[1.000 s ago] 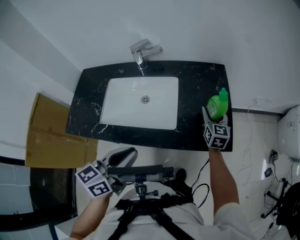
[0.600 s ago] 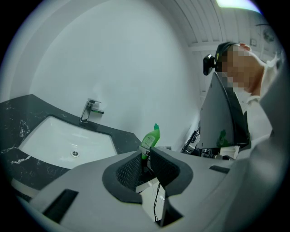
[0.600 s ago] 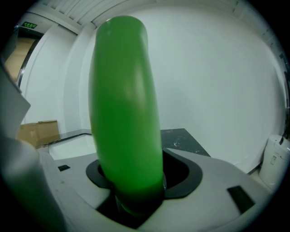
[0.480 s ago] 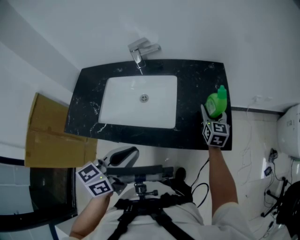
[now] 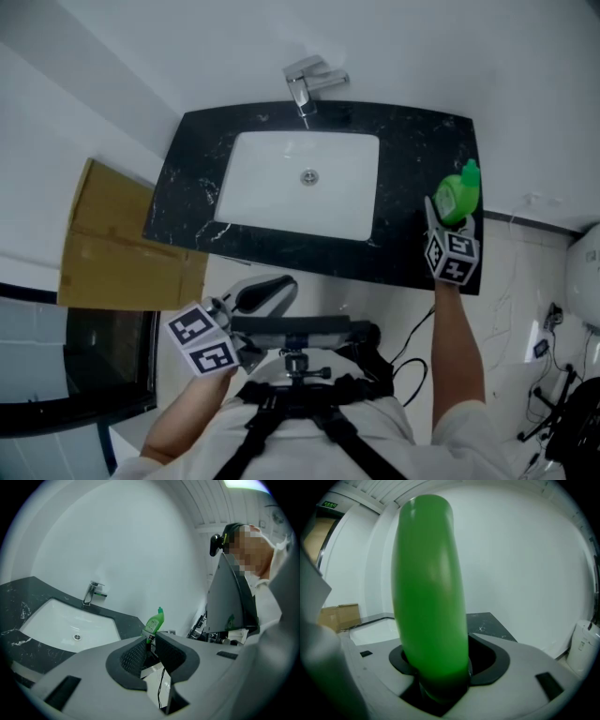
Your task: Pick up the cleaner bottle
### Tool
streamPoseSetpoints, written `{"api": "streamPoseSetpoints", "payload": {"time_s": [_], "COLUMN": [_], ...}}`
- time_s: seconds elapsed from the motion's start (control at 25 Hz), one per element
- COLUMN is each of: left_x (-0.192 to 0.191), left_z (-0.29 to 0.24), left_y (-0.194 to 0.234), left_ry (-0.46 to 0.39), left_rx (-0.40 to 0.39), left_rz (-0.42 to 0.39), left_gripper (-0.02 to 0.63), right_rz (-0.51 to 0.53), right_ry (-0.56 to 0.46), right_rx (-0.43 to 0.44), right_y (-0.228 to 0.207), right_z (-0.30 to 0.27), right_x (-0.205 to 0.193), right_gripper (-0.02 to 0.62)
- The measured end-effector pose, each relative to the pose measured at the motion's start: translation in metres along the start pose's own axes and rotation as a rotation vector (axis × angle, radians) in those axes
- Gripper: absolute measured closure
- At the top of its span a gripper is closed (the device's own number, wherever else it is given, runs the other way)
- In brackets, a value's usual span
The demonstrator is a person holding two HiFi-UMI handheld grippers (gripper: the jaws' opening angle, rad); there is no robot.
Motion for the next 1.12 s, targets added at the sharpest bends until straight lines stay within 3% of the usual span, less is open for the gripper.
{"api": "streamPoseSetpoints", "payload": {"time_s": [0.48, 0.72, 1.12], "left_x": [-0.0051, -0.0049, -0.007], "left_z": [0.0074, 0.0064, 0.0043], "left_y": [-0.0029, -0.0044, -0.0037], "left_ry": [0.0, 0.016, 0.031], "left_rx": [0.006, 0.002, -0.002], "left_rz": [0.003, 0.0, 0.007], "left_gripper": [0.555, 0.555, 0.554], "right_rz": [-0.025, 0.038, -0.031], "right_ry": [-0.027, -0.061, -0.025], "right_rx": [-0.034, -0.052, -0.041], "right_y": [-0.0018, 0.0057, 0.0003], "right_z": [0.0009, 0.0056, -0.0029], "right_x": [0.0, 0.0038, 0.0029], "right_gripper": [0.359, 0.359, 0.376]}}
Point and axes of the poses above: the fingertips, and each gripper's own axes: z backward along the fingers, y to its left, x out of its top, the point moved 7 cm from there along z, backward along the fingers, and after that the axes turned 8 degrees about y, right-handed, at the moved point
